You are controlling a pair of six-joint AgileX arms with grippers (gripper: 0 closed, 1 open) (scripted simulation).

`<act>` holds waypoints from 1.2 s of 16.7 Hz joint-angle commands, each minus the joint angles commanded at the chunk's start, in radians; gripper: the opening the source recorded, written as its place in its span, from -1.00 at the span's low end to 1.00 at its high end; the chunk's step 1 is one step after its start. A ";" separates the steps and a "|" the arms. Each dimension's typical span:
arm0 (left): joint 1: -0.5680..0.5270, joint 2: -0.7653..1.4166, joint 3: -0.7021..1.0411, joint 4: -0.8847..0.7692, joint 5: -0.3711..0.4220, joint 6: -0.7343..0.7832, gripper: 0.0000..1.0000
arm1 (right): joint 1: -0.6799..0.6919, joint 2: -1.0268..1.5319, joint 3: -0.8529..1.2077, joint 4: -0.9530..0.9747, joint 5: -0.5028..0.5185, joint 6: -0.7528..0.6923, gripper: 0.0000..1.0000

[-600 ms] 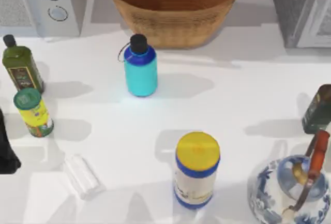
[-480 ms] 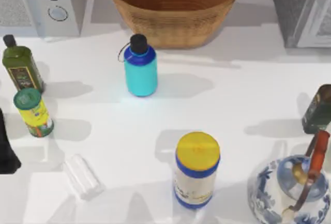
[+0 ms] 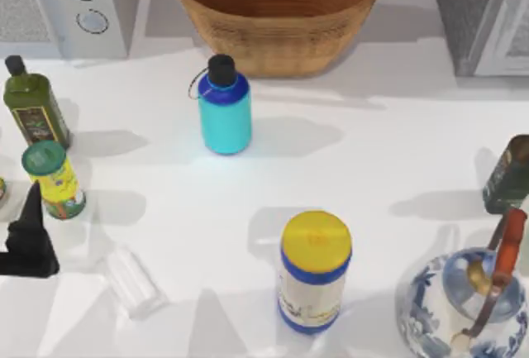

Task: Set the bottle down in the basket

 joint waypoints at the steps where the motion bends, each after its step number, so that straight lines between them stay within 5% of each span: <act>1: -0.011 0.076 0.000 0.043 0.010 0.006 1.00 | 0.000 0.000 0.000 0.000 0.000 0.000 1.00; 11: -0.171 0.986 0.048 0.584 0.189 0.036 1.00 | 0.000 0.000 0.000 0.000 0.000 0.000 1.00; 20: -0.242 1.673 0.324 1.117 0.418 0.010 1.00 | 0.000 0.000 0.000 0.000 0.000 0.000 1.00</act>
